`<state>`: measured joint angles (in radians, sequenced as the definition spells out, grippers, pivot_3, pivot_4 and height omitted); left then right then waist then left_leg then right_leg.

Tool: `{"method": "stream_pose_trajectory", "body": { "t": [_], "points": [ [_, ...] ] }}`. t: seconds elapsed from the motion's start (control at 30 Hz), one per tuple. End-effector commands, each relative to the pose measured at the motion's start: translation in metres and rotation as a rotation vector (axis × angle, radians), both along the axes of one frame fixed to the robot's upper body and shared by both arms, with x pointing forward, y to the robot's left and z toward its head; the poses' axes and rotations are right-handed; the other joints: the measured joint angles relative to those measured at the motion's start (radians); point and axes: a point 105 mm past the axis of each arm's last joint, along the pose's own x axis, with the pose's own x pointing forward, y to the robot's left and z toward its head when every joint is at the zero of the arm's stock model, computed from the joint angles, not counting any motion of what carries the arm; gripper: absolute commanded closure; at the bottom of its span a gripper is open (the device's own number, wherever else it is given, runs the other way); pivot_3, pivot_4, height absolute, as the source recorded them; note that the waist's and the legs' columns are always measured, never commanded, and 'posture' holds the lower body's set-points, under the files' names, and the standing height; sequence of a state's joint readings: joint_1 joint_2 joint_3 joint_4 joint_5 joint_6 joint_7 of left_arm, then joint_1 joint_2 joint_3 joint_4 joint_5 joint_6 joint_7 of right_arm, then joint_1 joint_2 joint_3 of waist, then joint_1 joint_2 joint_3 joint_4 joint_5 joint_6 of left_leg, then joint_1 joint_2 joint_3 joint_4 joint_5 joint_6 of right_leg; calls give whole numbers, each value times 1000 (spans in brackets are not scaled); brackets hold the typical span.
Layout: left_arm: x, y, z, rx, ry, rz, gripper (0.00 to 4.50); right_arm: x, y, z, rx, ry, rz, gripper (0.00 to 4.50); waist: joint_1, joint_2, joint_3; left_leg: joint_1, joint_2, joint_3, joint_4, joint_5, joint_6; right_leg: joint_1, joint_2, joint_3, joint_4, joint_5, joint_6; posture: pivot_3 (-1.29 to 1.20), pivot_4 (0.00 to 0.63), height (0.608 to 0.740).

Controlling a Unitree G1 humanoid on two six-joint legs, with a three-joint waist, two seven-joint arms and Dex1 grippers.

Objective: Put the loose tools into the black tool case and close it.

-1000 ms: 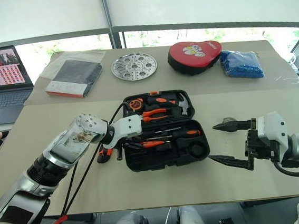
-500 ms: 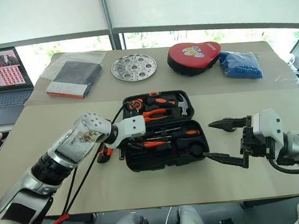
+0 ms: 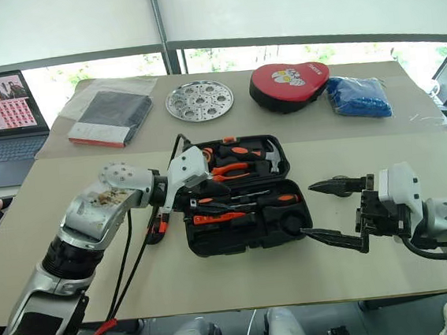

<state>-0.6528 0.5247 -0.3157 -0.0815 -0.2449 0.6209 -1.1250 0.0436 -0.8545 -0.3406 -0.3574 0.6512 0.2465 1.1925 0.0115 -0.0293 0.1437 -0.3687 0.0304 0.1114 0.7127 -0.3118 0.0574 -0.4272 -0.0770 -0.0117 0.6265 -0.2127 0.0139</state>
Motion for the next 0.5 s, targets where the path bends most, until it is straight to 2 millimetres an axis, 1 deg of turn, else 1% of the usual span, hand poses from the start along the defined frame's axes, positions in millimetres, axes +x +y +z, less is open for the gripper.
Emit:
{"method": "stream_pose_trajectory", "body": {
  "t": [0.03,0.07,0.1,0.17,0.27,0.33,0.4,0.47,0.5],
  "points": [
    [2,0,5,-125,-13,-6,3705,2,1,11,29,-60,-6,0,1,0,0,0,0,0,0,0,0,0,0,0,0,0,0,0,150,740],
    [2,2,0,-124,-14,-9,4142,2,1,11,34,-68,-9,0,3,0,0,0,0,0,0,0,0,0,0,0,0,0,0,0,150,740],
    [1,3,-5,-112,-20,-18,4434,3,1,12,36,-78,-11,0,4,0,0,-1,0,0,1,0,1,0,-1,-1,0,0,0,0,150,740],
    [-1,4,-14,-88,-20,-34,4480,4,1,12,40,-91,-15,0,4,0,0,0,0,0,1,0,1,0,-1,0,-1,0,0,0,150,740],
    [1,5,-26,-44,-26,-20,4480,4,0,12,40,-92,-17,0,4,0,0,-1,0,0,0,-1,1,0,-1,0,-1,0,0,0,150,740],
    [5,7,-33,-17,-18,15,4480,3,0,12,40,-91,-18,0,3,0,0,0,0,0,1,-1,1,1,-1,0,-1,0,0,0,150,740],
    [4,8,-43,42,-35,-10,4480,2,0,12,40,-88,-19,0,2,0,0,0,0,0,0,-1,1,1,-1,-1,-1,0,0,0,150,740],
    [1,8,-48,59,-18,-17,4480,2,0,12,41,-86,-19,0,2,0,0,0,0,0,0,-1,2,1,-1,-1,-1,0,0,0,150,740],
    [2,8,-50,62,6,7,4480,2,0,12,40,-86,-19,0,2,0,0,0,0,0,0,-1,2,1,-1,-1,-1,0,0,0,150,740]
  ]
}}
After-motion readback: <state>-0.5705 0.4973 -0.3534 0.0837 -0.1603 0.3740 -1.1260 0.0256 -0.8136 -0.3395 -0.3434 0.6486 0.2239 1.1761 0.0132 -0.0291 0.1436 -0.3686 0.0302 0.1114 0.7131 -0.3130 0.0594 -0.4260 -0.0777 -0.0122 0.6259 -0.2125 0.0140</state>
